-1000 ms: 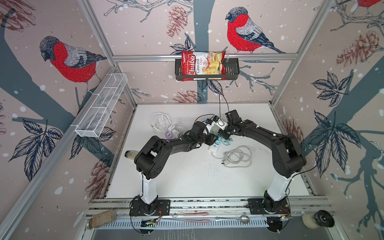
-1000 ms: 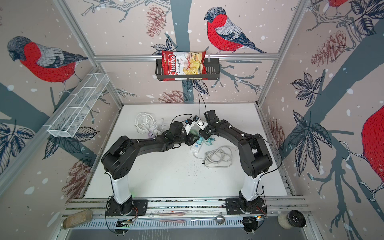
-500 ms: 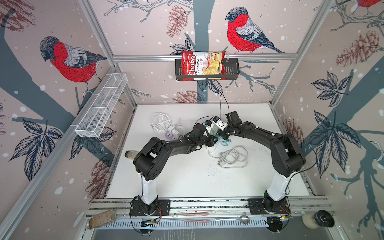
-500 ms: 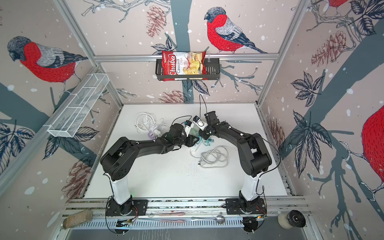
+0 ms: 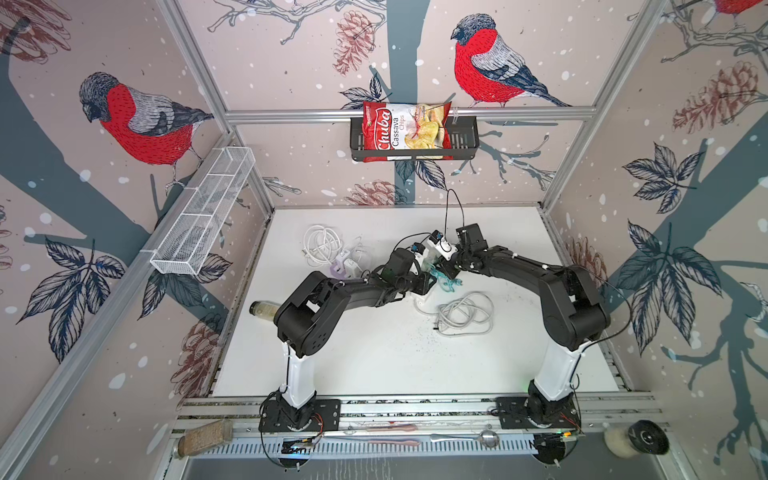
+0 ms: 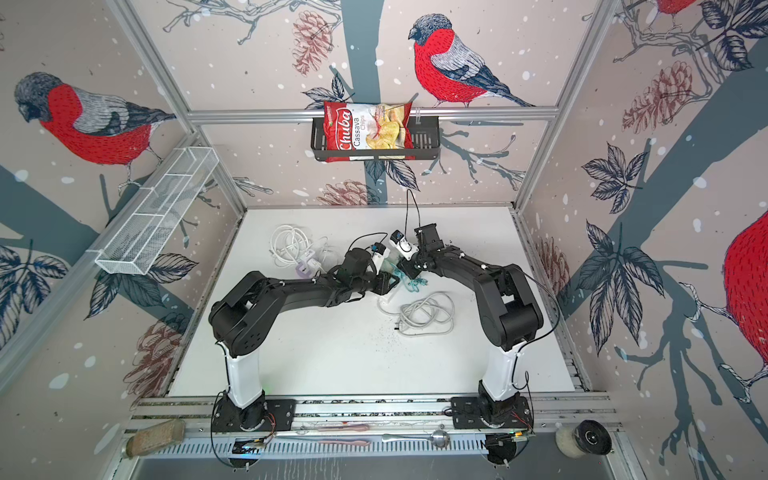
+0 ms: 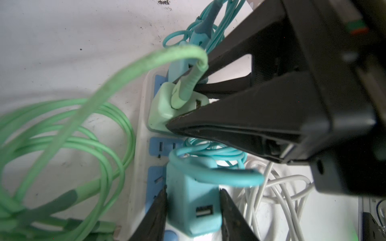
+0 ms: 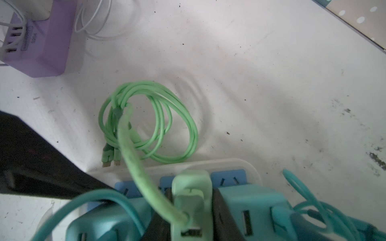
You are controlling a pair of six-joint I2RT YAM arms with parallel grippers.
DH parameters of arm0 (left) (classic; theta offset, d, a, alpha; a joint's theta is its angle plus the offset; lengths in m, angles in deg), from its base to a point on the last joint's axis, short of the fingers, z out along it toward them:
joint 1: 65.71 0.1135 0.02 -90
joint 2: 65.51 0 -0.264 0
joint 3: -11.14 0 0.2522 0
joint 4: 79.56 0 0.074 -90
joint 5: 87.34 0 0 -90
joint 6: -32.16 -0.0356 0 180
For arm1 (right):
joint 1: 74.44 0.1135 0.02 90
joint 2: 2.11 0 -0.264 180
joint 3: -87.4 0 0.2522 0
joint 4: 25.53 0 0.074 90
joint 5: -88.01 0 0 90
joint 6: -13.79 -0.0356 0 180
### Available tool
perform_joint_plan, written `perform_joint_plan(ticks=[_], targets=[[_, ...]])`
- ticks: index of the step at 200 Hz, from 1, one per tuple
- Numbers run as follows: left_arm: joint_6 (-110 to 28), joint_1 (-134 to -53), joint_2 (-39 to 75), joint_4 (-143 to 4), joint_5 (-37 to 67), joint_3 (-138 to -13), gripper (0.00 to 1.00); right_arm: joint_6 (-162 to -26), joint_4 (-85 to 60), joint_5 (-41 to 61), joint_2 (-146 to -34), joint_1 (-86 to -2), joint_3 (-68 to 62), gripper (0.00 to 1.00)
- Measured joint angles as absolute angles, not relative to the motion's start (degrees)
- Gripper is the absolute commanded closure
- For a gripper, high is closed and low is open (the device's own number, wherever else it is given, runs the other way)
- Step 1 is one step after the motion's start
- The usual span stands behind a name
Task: Insert plugs into power strip
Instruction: Insert the plug into the socket.
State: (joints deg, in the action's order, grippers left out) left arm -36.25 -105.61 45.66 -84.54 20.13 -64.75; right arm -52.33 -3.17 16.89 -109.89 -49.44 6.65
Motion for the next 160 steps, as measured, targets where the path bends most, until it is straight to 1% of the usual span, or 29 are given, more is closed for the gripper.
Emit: perform_joint_plan(ticks=[29,71,91,109,129,160], targets=[[-36.82,-105.61,46.47,-83.56,19.34,-66.28,0.63,-52.37,-4.41,18.04,-109.87,-49.75,7.31,0.88],[-36.91,-105.61,47.08,-83.76,18.6,-66.76,0.63,-52.83,-3.36,17.83,-109.94,-49.81,6.04,0.79],[-36.91,-105.61,47.06,-84.63,18.73,-66.28,0.63,-53.27,-2.03,16.49,-108.43,-49.68,5.87,0.72],[-36.91,-105.96,47.0,-85.42,19.47,-65.71,0.63,-53.62,1.95,15.2,-106.09,-49.68,6.35,0.61],[-36.89,-105.94,47.0,-85.83,19.82,-65.43,0.63,-54.21,7.54,14.85,-103.84,-49.71,6.61,0.51],[-36.91,-105.91,47.13,-86.31,19.65,-65.25,0.64,-55.1,11.46,15.97,-102.51,-49.51,6.7,0.47]])
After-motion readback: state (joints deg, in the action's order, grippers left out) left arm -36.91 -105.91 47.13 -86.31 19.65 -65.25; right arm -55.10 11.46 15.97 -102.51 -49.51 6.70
